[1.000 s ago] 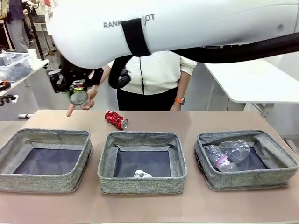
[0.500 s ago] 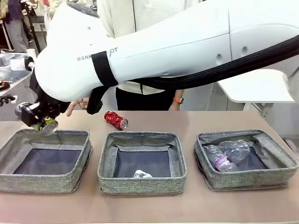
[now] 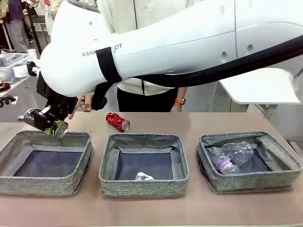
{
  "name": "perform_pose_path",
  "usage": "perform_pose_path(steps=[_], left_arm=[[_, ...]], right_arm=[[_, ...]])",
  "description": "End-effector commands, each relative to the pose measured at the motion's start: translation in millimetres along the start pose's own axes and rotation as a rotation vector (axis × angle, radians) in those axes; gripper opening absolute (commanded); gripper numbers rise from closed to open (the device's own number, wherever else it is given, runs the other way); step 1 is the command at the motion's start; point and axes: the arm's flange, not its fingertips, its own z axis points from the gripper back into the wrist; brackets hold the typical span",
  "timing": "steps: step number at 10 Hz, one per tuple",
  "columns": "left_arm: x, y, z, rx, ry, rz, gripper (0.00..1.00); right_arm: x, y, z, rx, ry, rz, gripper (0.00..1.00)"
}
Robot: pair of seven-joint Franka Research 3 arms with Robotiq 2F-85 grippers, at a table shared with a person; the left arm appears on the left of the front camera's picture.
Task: Sort the waste into the appropriate baskets.
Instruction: Place the picked waste into the Fabric basket indicated by the person.
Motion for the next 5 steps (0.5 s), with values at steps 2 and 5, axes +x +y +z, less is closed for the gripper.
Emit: perform_pose_path(steps=[2, 5], left_arm=[[-1.0, -0.2, -1.7, -0.013, 0.001, -0.015, 1.0], [-1.0, -0.2, -1.7, -0.013, 0.001, -0.015, 1.0]], right_arm=[[-1.0, 2.6, 1.2, -0.034, -0.02, 0.004, 1.0], [-0.3, 0.8, 2.0, -0.04, -0.045, -0.013, 1.0]])
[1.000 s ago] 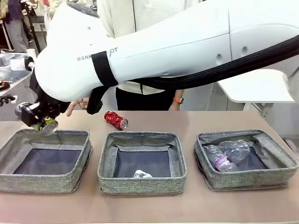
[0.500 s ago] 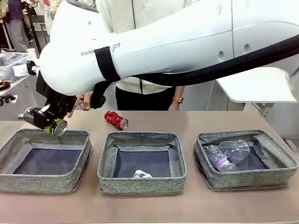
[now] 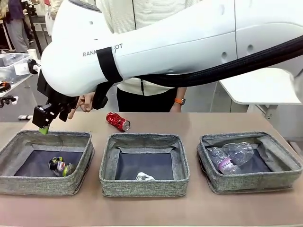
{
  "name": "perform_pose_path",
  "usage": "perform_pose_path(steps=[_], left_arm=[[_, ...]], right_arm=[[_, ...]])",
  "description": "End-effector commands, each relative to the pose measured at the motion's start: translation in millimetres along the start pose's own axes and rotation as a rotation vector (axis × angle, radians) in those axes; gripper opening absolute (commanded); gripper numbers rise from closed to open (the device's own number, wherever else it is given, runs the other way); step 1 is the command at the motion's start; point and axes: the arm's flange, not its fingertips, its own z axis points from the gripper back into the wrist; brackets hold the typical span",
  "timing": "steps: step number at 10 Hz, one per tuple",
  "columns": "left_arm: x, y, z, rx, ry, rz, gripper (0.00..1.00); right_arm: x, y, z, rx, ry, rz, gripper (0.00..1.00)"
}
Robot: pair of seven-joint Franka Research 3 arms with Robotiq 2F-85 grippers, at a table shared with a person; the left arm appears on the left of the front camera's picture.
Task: Sort the waste into the appropriate baskets.
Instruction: Place the picked waste into the Fabric basket indicated by the person.
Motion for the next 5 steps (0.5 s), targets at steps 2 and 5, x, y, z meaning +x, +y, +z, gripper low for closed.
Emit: perform_pose_path(steps=[2, 5], left_arm=[[-1.0, -0.3, -1.7, -0.013, 0.001, -0.015, 1.0], [-1.0, -0.3, -1.7, -0.013, 0.001, -0.015, 1.0]], right_arm=[[-3.0, 2.3, 1.0, -0.031, -0.032, -0.013, 1.0], [-4.1, 1.2, 2.1, -0.03, -0.036, -0.024, 1.0]])
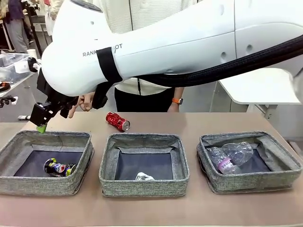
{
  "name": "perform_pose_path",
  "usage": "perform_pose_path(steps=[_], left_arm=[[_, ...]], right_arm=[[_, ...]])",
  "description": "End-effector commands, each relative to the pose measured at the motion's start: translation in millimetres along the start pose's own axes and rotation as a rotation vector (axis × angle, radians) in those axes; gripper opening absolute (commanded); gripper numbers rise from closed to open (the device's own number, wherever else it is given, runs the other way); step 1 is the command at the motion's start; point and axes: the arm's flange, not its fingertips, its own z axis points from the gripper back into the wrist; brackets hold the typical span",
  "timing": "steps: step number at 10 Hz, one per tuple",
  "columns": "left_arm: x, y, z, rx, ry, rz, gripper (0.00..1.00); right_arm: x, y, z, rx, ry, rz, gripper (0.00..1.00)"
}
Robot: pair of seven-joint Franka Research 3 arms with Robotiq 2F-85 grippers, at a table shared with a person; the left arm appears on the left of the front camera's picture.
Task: Sort the waste into the appropriate baskets.
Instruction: Place the picked waste into the Fabric basket indicated by the person.
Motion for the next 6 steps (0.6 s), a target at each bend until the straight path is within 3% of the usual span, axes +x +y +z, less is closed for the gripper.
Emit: perform_pose_path(steps=[1, 4, 5, 6], left_arm=[[-1.0, -0.3, -1.7, -0.013, 0.001, -0.015, 1.0], [-1.0, -0.3, -1.7, -0.013, 0.001, -0.015, 1.0], [-1.0, -0.3, -1.7, -0.013, 0.001, -0.015, 1.0], [-1.0, -0.3, -1.7, -0.013, 0.001, -0.015, 1.0]], right_arm=[[-6.0, 3.2, 1.8, -0.023, -0.026, -0.025, 1.0], [-8.6, 2.7, 14.5, -0.046, -0.043, -0.056, 1.0], [-12.6, 4.4, 53.4, -0.027, -0.093, -0.199, 1.0], [-30.5, 7.4, 110.4, -0.086, -0.143, -0.346, 1.0]])
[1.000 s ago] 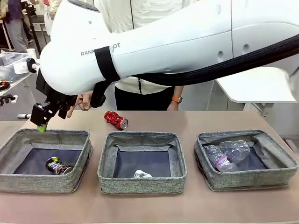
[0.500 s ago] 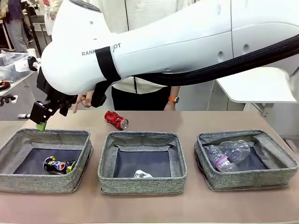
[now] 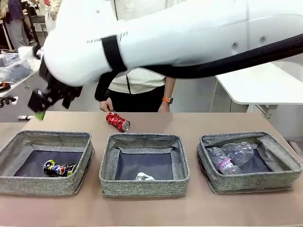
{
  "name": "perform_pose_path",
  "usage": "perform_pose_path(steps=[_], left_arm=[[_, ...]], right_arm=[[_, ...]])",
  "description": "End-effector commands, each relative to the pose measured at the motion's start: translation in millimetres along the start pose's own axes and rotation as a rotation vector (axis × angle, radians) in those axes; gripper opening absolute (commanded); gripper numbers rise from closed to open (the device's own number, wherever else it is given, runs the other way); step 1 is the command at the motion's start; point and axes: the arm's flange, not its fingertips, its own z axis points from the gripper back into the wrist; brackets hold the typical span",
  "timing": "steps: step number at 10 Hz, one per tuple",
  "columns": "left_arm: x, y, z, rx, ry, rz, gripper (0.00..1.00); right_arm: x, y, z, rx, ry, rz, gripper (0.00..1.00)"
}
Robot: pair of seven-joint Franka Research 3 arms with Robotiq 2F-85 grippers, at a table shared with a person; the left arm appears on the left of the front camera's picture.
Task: Sort the waste into the appropriate baskets.
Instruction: Place the picked waste into the Fabric basket indicated by the person.
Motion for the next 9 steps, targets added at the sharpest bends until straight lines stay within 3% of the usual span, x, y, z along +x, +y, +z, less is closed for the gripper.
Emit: perform_pose_path(steps=[1, 3, 5, 6, 7, 8, 9], left_arm=[[-1.0, -0.4, -1.6, -0.013, 0.001, -0.015, 1.0], [-1.0, -0.4, -1.6, -0.013, 0.001, -0.015, 1.0], [-1.0, -0.4, -1.6, -0.013, 0.001, -0.015, 1.0], [-1.0, -0.4, -1.6, -0.013, 0.001, -0.015, 1.0], [-1.0, -0.4, -1.6, -0.013, 0.001, -0.015, 1.0], [-1.0, -0.4, -1.6, -0.013, 0.001, -0.015, 1.0], [-0.4, 0.1, -0.3, 0.0, 0.0, -0.001, 1.0]], right_arm=[[-61.7, 4.5, 117.1, -0.241, -0.081, -0.316, 1.0], [-129.2, 12.6, 203.2, -0.375, -0.135, -0.458, 1.0], [-196.5, 3.1, 247.9, -0.416, -0.168, -0.597, 1.0], [-207.8, -3.5, 248.8, -0.5, -0.187, -0.741, 1.0], [-150.0, 4.0, 238.2, -0.387, -0.176, -0.53, 1.0], [-150.0, 4.0, 238.2, -0.387, -0.176, -0.53, 1.0], [-199.1, 2.4, 256.5, -0.47, -0.187, -0.622, 1.0]])
